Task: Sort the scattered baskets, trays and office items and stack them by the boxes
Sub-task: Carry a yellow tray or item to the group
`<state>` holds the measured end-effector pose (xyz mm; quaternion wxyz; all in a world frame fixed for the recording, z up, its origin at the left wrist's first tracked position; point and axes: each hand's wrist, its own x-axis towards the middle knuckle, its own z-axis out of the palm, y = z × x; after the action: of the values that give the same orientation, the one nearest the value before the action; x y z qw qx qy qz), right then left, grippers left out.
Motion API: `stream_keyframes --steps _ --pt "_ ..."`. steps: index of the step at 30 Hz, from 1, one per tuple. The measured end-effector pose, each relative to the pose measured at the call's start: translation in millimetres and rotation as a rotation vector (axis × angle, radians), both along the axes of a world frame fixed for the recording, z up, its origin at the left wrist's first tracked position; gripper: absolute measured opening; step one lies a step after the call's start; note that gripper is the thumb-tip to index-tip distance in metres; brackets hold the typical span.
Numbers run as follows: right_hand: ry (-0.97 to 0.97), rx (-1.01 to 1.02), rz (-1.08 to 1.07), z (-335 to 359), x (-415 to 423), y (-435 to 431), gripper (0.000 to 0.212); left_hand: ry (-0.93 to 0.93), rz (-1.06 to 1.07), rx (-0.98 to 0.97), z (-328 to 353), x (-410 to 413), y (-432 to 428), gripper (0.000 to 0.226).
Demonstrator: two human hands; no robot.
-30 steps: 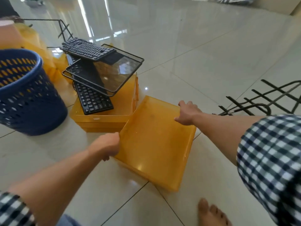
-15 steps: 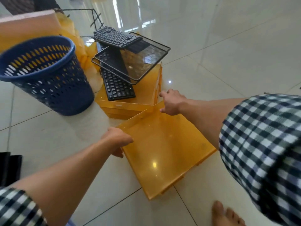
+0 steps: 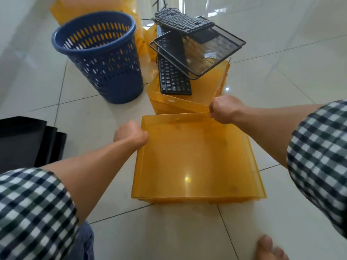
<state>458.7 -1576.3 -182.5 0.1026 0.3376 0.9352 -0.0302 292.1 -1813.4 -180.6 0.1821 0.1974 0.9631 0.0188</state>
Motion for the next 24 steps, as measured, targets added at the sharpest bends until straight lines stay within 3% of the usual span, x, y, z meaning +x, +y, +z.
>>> stream_keyframes --steps 2,4,10,13,16,20,22,24 --pt "-0.012 0.033 0.057 2.7 -6.8 -7.9 0.017 -0.361 0.01 -0.133 6.9 -9.8 -16.0 0.031" --pt "0.0 0.057 0.103 5.5 -12.0 -14.0 0.018 -0.474 0.011 -0.217 9.7 -17.3 -28.6 0.023" --pt "0.08 0.024 0.18 5.9 -30.2 -39.5 0.016 -0.01 -0.12 -0.23 9.5 -48.3 -50.4 0.012" --pt "0.109 -0.01 0.215 2.4 -44.9 -54.6 0.017 0.242 -0.041 -0.082 9.8 -71.2 -64.3 0.007" --pt "0.083 -0.081 0.231 5.5 -66.7 -71.4 0.012 0.255 0.187 0.085 12.3 -81.7 -74.8 0.023" --pt "-0.025 -0.152 0.225 7.1 -93.7 -90.7 0.014 0.275 0.716 0.249 11.1 -43.1 -100.2 0.083" --pt "-0.042 -0.115 0.206 5.4 -101.0 -95.0 0.016 0.115 1.004 0.413 1.5 -11.1 -114.2 0.083" --pt "-0.016 -0.048 0.194 3.9 -105.9 -99.2 0.014 -0.234 1.158 0.599 -11.1 19.7 -121.0 0.058"
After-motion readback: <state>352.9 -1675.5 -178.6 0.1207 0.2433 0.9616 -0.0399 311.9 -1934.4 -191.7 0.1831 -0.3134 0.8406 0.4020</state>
